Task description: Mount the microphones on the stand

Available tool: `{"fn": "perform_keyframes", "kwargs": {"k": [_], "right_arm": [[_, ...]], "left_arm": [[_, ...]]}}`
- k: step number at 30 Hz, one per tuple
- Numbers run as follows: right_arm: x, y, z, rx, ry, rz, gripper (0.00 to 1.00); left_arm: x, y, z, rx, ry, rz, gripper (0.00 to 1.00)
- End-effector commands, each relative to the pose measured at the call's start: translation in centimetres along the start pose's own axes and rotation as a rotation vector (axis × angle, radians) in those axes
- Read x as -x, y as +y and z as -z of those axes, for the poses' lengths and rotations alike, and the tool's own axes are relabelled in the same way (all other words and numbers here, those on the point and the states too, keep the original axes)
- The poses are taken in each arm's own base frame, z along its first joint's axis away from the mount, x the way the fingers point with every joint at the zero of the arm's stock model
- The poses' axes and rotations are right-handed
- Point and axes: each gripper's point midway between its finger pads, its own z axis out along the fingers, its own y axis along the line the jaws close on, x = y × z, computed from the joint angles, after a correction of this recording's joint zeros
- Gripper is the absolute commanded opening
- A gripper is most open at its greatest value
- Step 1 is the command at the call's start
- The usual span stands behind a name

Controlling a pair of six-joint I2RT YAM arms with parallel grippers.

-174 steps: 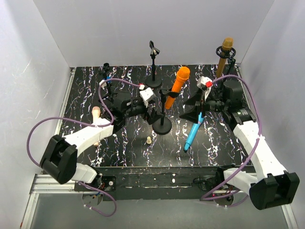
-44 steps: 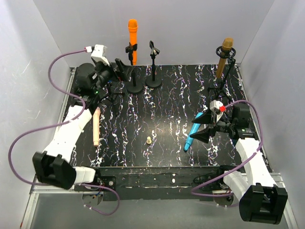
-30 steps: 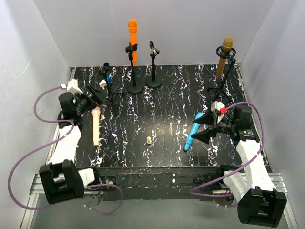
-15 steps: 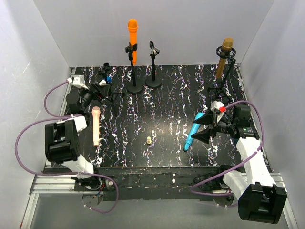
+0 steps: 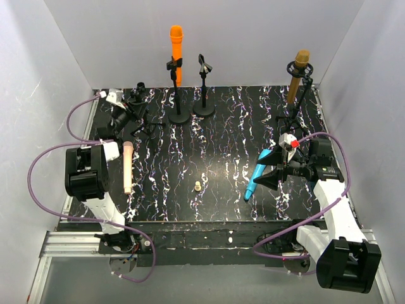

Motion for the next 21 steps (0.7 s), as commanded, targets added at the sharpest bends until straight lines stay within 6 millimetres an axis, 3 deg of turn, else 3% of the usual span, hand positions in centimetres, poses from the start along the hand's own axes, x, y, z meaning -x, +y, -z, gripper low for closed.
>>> {"fn": "perform_keyframes", "kwargs": {"k": [1, 3, 7, 10, 14, 15, 21], "right_arm": [[1.6, -0.1, 0.2, 0.011, -0.019, 0.048, 0.91], [1.5, 0.0, 0.1, 0.013, -0.017, 0.043, 0.91], [1.5, -0.1, 0.1, 0.011, -0.018, 0.044, 0.91], [1.4, -0.2, 0.1, 0.009, -0.015, 0.038, 0.91], [1.3, -0.3, 0.2, 0.005, -0.014, 0.033, 0.91], [1.3, -0.4, 0.2, 0.004, -0.014, 0.036, 0.91], [1.4, -0.4, 0.3, 0.000, -0.018, 0.035, 0.91]], "left_arm": [[0.4, -0.4, -0.8, -0.044, 0.012, -0.055, 0.12], [0.6, -0.6, -1.0, -0.061, 0.013, -0.068, 0.01], [1.5, -2.1, -1.6, -0.126, 0.024, -0.097, 0.00], [2.7, -4.4, -2.0, -0.200, 0.018, -0.127, 0.00], [3.7, -9.3, -2.4, -0.321, 0.008, -0.155, 0.00], [3.6, -11.7, -2.8, -0.373, 0.007, -0.154, 0.00], [2.9, -20.3, -3.4, -0.551, 0.004, -0.142, 0.00]]}}
